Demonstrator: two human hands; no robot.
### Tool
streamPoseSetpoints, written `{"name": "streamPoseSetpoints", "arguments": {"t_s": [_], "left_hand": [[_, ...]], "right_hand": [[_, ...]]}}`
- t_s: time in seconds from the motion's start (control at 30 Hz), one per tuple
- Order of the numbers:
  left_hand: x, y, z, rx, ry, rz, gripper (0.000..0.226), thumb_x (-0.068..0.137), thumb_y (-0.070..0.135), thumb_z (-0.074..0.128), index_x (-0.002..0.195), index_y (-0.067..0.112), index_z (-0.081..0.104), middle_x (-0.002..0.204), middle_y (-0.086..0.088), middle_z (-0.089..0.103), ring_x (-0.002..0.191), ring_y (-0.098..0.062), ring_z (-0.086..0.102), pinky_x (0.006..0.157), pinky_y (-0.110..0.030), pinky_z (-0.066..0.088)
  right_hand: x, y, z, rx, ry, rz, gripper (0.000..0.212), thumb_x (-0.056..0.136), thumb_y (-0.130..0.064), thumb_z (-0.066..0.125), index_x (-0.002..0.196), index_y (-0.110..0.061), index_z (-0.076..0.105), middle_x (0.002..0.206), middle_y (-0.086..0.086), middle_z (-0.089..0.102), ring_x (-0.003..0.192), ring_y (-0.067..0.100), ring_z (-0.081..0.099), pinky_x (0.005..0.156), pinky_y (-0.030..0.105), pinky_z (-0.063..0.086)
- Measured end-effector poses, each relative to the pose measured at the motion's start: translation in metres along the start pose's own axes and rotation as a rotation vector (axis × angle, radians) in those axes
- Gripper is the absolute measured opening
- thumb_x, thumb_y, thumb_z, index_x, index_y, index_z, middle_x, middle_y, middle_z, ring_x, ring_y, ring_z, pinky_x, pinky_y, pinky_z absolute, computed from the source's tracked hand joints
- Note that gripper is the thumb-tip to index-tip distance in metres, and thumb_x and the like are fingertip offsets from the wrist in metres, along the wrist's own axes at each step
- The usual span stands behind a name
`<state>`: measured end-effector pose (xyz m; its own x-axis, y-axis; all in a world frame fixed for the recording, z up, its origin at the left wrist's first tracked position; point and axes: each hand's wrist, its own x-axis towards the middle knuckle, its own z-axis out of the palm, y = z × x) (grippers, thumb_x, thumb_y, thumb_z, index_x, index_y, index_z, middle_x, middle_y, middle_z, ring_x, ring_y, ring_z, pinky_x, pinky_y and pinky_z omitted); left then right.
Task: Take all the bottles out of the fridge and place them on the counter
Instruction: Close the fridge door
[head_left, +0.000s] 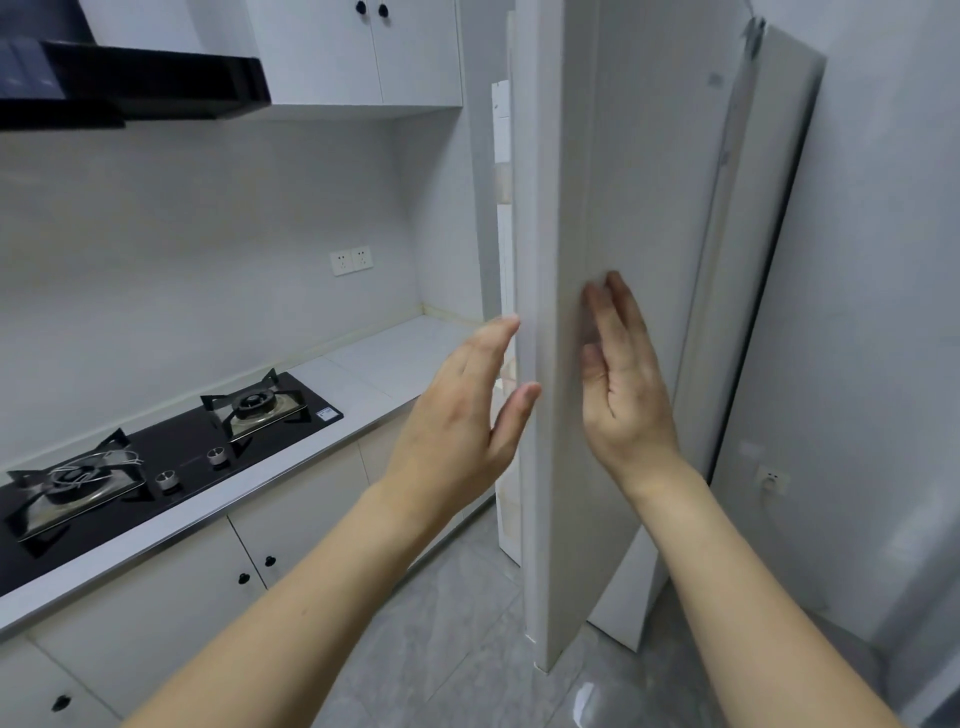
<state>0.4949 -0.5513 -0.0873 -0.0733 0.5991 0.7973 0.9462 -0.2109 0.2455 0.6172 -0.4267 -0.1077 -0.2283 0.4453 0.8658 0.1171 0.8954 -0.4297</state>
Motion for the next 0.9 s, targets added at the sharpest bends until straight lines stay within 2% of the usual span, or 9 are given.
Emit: {"name": "streamPoseSetpoints", "arguments": {"t_s": [0.1, 0.27, 0.43, 0.77, 0.9], "left_hand": [[0.012, 0.003, 0.007, -0.04, 0.032, 0.025, 0.056, 0.097, 0.024, 0.055, 0.146, 0.006, 0.034, 0.144, -0.005, 0.047, 0.132, -0.013, 0.046, 0.109, -0.02, 0.034], [0.018, -0.015, 0.021, -0.015, 0.157, 0.016, 0.061, 0.094, 0.012, 0.061, 0.146, 0.002, 0.032, 0.145, -0.007, 0.045, 0.127, -0.019, 0.051, 0.106, -0.029, 0.042], [0.024, -0.05, 0.029, 0.022, 0.223, 0.057, 0.056, 0.093, 0.004, 0.059, 0.142, -0.009, 0.035, 0.141, -0.016, 0.048, 0.13, -0.026, 0.048, 0.109, -0.035, 0.04], [0.044, -0.116, 0.038, 0.001, 0.326, -0.096, 0.054, 0.093, -0.002, 0.053, 0.144, -0.006, 0.035, 0.144, -0.015, 0.045, 0.137, -0.016, 0.039, 0.113, -0.023, 0.029], [0.053, -0.141, 0.043, 0.018, 0.371, -0.152, 0.053, 0.095, -0.001, 0.05, 0.145, -0.003, 0.035, 0.145, -0.014, 0.046, 0.136, -0.021, 0.042, 0.112, -0.024, 0.031]], "right_hand": [[0.01, 0.013, 0.007, -0.032, -0.066, -0.025, 0.051, 0.101, -0.016, 0.039, 0.151, -0.02, 0.027, 0.159, -0.001, 0.015, 0.148, 0.014, 0.016, 0.119, 0.033, 0.022], [0.026, 0.031, 0.025, -0.091, -0.083, -0.028, 0.053, 0.101, -0.018, 0.039, 0.152, -0.02, 0.024, 0.161, 0.009, 0.013, 0.149, 0.022, 0.012, 0.118, 0.049, 0.021], [0.04, 0.048, 0.047, -0.178, -0.085, -0.048, 0.054, 0.102, -0.024, 0.04, 0.152, -0.019, 0.022, 0.16, 0.012, 0.013, 0.148, 0.027, 0.012, 0.116, 0.055, 0.019], [0.072, 0.067, 0.107, -0.274, -0.104, -0.07, 0.057, 0.101, -0.034, 0.038, 0.153, -0.027, 0.017, 0.162, 0.007, 0.003, 0.149, 0.025, -0.002, 0.12, 0.048, 0.003], [0.085, 0.073, 0.131, -0.313, -0.096, -0.088, 0.057, 0.1, -0.035, 0.038, 0.153, -0.024, 0.021, 0.162, 0.009, 0.005, 0.149, 0.025, -0.003, 0.12, 0.046, 0.0]]}}
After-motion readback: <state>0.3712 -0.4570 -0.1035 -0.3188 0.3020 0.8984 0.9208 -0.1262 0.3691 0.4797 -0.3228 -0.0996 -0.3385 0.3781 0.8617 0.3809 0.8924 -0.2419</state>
